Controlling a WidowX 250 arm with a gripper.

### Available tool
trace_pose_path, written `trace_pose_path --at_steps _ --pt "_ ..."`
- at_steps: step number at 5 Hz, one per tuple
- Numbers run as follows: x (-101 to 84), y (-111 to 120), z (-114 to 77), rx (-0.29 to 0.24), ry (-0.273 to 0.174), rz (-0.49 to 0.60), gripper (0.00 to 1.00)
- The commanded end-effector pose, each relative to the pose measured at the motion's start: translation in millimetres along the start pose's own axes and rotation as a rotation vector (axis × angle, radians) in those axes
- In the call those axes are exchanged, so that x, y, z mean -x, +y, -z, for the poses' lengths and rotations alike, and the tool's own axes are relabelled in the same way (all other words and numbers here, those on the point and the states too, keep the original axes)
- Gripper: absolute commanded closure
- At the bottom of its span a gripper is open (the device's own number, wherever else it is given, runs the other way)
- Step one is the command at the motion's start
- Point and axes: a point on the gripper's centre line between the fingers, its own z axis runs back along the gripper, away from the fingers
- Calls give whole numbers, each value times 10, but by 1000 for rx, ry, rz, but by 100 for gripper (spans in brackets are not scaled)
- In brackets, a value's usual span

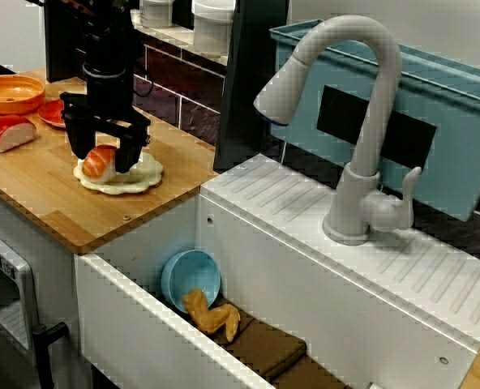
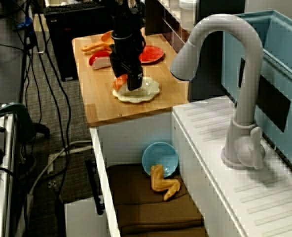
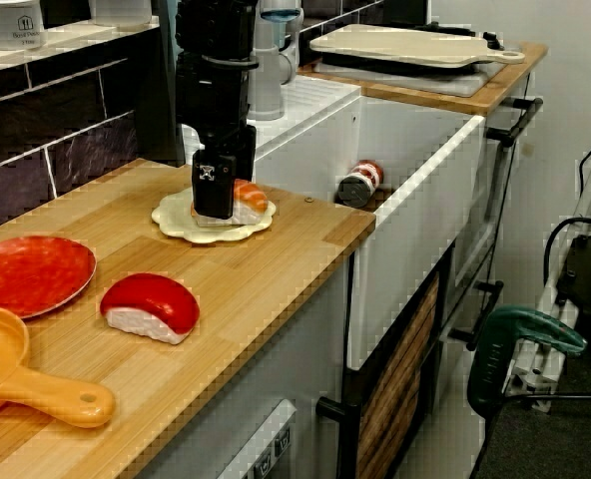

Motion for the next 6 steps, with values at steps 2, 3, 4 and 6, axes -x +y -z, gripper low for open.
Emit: trace_pose_path --at_steps 2,3,4,6 --pt "-112 41 -108 5 -46 -8 0" --pt "-112 41 -108 5 -46 -8 0" --pt "-241 84 -71 9 -6 -27 0" --pt "-164 196 -178 21 -55 -98 2"
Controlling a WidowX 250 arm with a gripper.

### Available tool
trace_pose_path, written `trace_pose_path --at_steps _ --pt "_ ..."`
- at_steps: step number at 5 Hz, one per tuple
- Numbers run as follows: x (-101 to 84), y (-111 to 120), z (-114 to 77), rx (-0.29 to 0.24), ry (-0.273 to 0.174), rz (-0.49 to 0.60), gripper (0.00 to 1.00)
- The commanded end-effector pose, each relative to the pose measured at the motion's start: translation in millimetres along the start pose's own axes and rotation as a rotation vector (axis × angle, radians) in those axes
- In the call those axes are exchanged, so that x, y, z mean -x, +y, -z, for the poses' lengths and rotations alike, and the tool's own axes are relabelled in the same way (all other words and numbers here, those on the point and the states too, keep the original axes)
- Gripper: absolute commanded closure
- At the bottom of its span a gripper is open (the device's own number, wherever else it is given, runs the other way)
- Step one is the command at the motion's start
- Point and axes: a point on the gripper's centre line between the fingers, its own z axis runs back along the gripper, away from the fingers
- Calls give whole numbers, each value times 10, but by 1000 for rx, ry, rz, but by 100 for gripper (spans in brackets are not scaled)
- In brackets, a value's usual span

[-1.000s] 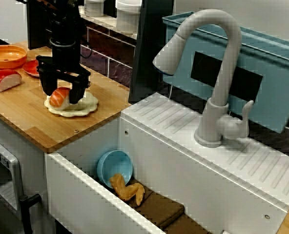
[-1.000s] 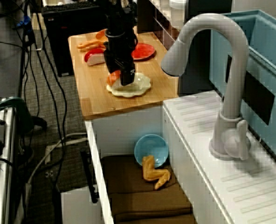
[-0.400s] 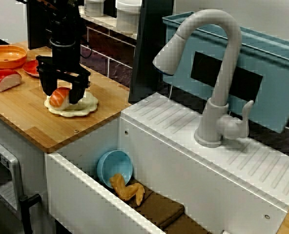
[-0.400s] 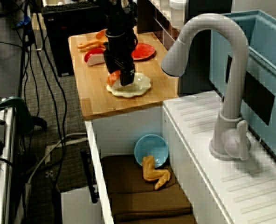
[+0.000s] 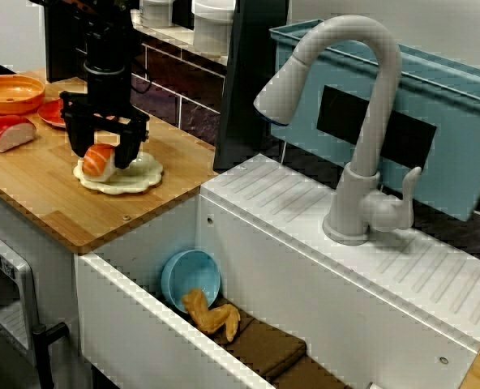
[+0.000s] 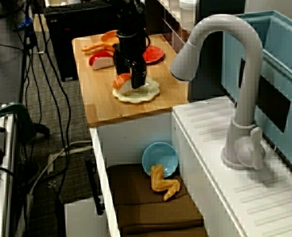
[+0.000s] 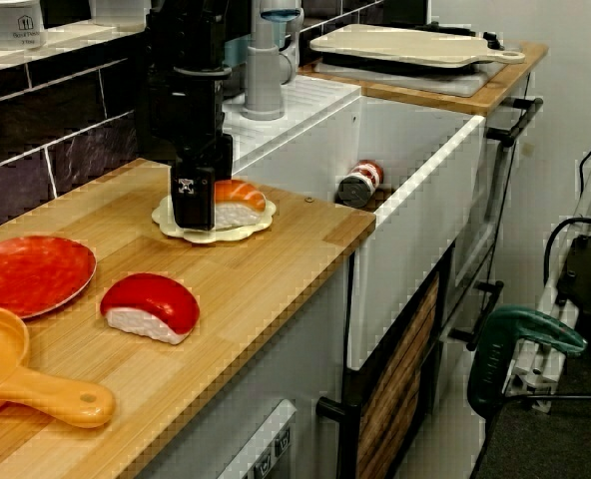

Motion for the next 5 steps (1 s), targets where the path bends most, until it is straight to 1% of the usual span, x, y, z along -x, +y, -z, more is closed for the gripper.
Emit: trace_pose_path --at_steps 1,2,3,4,5 --pt "108 -52 -265 0 -128 9 20" --pt "178 -61 -296 8 -141 16 100" --pt "142 33 -348 35 -133 -5 100" --pt "66 174 -410 40 -133 -43 100" --pt "0 404 -509 52 -133 -106 100"
